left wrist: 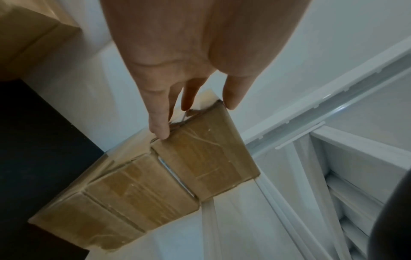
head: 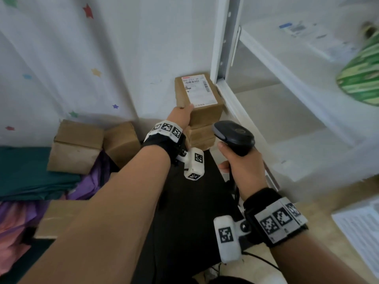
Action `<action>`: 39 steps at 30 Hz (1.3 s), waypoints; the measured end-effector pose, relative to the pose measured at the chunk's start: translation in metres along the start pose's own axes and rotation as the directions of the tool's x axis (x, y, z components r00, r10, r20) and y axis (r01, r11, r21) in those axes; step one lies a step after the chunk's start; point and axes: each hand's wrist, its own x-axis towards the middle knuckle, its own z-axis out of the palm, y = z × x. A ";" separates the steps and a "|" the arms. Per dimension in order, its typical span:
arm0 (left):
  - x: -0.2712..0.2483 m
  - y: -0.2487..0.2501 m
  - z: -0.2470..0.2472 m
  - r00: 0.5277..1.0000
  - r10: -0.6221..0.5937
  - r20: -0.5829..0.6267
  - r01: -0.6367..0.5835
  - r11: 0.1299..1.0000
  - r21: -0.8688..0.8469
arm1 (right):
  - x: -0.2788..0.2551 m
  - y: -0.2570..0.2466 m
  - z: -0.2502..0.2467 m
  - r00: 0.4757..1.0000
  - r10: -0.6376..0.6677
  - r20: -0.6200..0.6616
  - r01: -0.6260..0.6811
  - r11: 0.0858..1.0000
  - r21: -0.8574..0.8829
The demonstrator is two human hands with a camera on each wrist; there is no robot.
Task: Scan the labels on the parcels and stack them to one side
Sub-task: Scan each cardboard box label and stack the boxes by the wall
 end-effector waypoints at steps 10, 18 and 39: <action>-0.010 -0.011 -0.010 0.993 0.103 -0.056 -0.086 0.965 0.246 | 0.006 0.005 0.002 0.999 0.009 0.046 -0.007 0.999 -0.053; -0.071 -0.110 -0.086 0.963 0.051 -0.266 0.139 0.749 0.647 | -0.015 0.029 0.030 0.991 0.055 0.121 -0.051 0.998 -0.036; -0.105 -0.167 -0.108 0.999 0.052 0.008 -0.027 0.374 0.927 | -0.058 0.046 0.038 0.982 0.108 0.153 -0.091 0.989 -0.116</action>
